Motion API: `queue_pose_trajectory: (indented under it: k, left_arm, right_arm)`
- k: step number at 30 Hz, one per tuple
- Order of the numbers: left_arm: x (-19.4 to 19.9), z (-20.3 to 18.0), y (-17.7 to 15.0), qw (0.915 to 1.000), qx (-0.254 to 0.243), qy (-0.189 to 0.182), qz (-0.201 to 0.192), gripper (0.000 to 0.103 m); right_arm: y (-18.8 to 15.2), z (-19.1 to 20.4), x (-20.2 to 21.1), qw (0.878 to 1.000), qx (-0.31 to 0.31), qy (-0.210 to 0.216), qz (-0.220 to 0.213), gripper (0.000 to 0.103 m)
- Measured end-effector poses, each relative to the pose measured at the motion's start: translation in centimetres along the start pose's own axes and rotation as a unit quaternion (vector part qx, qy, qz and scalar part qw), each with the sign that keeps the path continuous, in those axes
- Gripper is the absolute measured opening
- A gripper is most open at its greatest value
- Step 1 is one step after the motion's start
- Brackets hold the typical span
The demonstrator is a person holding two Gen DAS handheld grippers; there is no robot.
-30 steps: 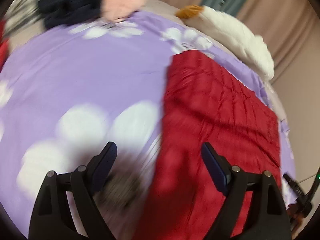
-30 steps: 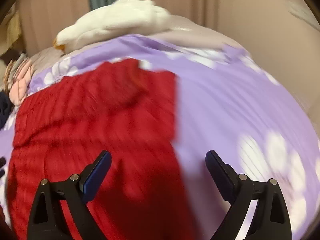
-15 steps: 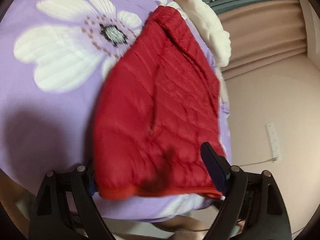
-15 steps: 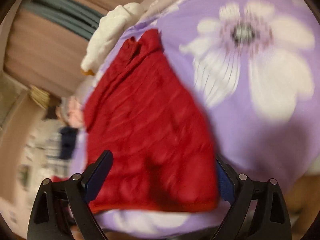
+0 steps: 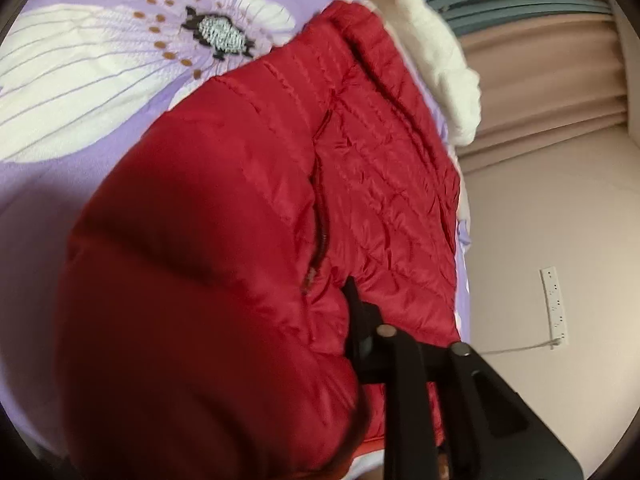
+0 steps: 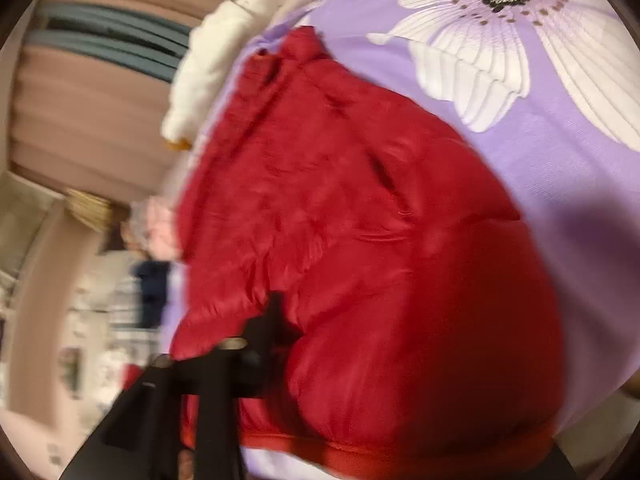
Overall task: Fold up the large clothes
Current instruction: 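Lift the hem with both grippers and fold it toward the collar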
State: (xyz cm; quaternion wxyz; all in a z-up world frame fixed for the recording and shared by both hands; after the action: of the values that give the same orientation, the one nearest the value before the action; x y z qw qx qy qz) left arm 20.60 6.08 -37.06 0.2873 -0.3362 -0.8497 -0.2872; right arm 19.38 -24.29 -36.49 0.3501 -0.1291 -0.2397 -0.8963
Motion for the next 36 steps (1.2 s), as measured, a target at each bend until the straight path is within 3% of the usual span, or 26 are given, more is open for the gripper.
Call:
queue_pose_trajectory:
  k: [3, 7, 11, 15, 18, 22, 28, 34, 36]
  left_arm:
    - [0.2, 0.2, -0.3, 0.9996, -0.017, 0.005, -0.022, 0.019]
    - [-0.1, 0.1, -0.9, 0.9979, -0.037, 0.026, -0.046, 0.018]
    - [-0.1, -1.1, -0.8, 0.9889, -0.096, 0.078, -0.082, 0.017]
    - [0.5, -0.9, -0.5, 0.9828, -0.105, 0.126, -0.086, 0.015]
    - [2.3, -1.6, -0.3, 0.9716, -0.134, 0.157, -0.117, 0.014]
    - [4.6, -3.1, -0.1, 0.9539, -0.183, 0.172, -0.165, 0.014]
    - [5.8, -5.0, 0.6, 0.9387, -0.216, 0.187, -0.192, 0.014]
    - [6.1, -5.6, 1.4, 0.9436, -0.209, 0.181, -0.182, 0.015]
    - [6.3, -6.2, 1.9, 0.9413, -0.215, 0.182, -0.186, 0.015]
  right_arm:
    - [0.0, -0.1, -0.1, 0.998, 0.052, -0.025, -0.015, 0.016]
    - [-0.2, 0.1, 0.1, 0.995, 0.085, -0.040, -0.021, 0.016]
    - [-0.1, 0.0, 0.5, 0.995, 0.093, -0.041, -0.021, 0.015]
    - [-0.2, 0.2, 0.6, 0.994, 0.098, -0.052, -0.019, 0.015]
    - [-0.5, 0.8, 1.5, 0.993, 0.096, -0.066, -0.018, 0.015]
    - [-0.2, 2.8, 3.0, 0.987, 0.134, -0.078, -0.033, 0.015]
    - [1.0, 5.1, 4.3, 0.979, 0.174, -0.092, -0.056, 0.015]
    - [1.4, 5.2, 4.5, 0.979, 0.176, -0.086, -0.056, 0.015]
    - [1.9, 5.8, 4.6, 0.979, 0.178, -0.078, -0.059, 0.015]
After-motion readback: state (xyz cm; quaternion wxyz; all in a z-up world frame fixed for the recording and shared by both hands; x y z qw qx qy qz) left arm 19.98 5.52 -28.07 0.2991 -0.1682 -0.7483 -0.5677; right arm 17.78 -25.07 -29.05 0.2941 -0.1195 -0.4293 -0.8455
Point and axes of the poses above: each gripper's, at about its wrist camera, not at the fingertips, and x roughly against the way its jaws point, z to its left, y to its top, the point moved 8 cm from there along -x, roughly the way its jaws point, and after that the axes turned 11 degrees about y, right-handed, at the moved point
